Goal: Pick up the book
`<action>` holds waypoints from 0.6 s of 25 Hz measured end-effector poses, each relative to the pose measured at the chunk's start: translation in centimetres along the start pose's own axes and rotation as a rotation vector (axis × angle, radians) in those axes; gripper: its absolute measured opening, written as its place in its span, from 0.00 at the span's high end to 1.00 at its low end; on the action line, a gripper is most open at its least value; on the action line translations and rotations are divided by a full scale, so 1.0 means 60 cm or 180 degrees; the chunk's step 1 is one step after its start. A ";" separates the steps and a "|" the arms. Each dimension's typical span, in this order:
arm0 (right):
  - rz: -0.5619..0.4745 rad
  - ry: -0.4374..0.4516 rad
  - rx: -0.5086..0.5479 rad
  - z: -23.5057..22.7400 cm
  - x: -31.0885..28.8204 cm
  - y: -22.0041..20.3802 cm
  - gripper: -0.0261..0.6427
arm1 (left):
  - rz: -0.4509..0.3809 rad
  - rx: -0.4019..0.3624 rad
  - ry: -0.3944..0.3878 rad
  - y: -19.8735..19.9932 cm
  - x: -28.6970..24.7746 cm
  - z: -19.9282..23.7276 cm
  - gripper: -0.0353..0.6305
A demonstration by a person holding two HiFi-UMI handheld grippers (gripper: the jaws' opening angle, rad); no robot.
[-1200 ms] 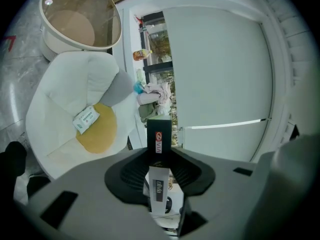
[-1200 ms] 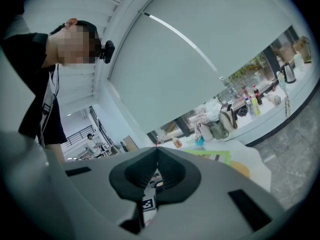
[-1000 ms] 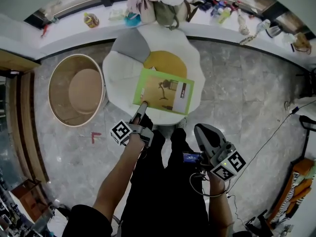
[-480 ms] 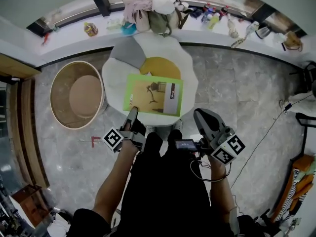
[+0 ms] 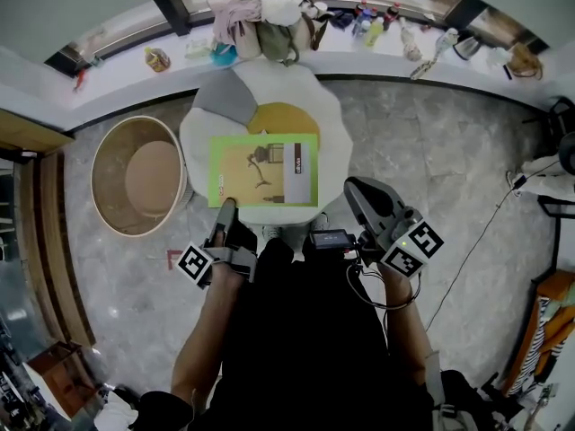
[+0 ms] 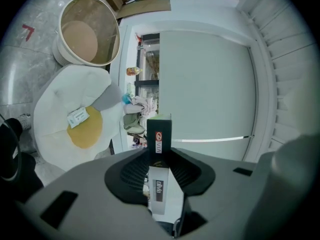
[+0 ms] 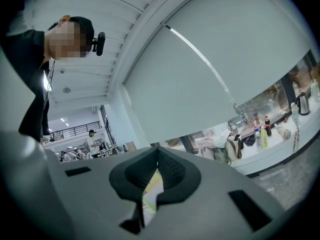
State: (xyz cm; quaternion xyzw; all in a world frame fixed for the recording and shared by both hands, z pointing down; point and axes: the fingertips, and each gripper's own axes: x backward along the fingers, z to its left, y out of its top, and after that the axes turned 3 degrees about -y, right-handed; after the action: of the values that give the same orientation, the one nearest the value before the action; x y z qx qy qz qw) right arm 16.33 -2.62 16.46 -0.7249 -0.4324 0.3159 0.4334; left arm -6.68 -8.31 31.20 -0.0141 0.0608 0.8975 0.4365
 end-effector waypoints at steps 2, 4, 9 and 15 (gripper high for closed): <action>-0.0001 0.0019 0.0003 -0.002 0.004 0.000 0.94 | -0.0008 -0.0001 -0.0053 -0.010 -0.001 -0.011 0.74; -0.0002 0.0026 -0.0011 -0.003 0.005 -0.003 0.94 | -0.0017 0.0017 -0.0089 -0.015 -0.004 -0.015 0.74; -0.0017 0.0032 -0.0073 -0.007 0.016 -0.010 0.94 | -0.0045 0.0047 -0.0202 -0.029 -0.014 -0.030 0.74; 0.0024 -0.0024 -0.0009 -0.020 0.036 -0.007 0.94 | -0.0026 0.0104 -0.0197 -0.053 -0.023 -0.034 0.74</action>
State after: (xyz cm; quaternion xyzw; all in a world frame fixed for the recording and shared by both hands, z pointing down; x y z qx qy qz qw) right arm 18.11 -0.99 17.18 -0.7259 -0.4318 0.3196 0.4295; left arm -3.38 -7.67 28.96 0.0206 0.0618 0.8946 0.4420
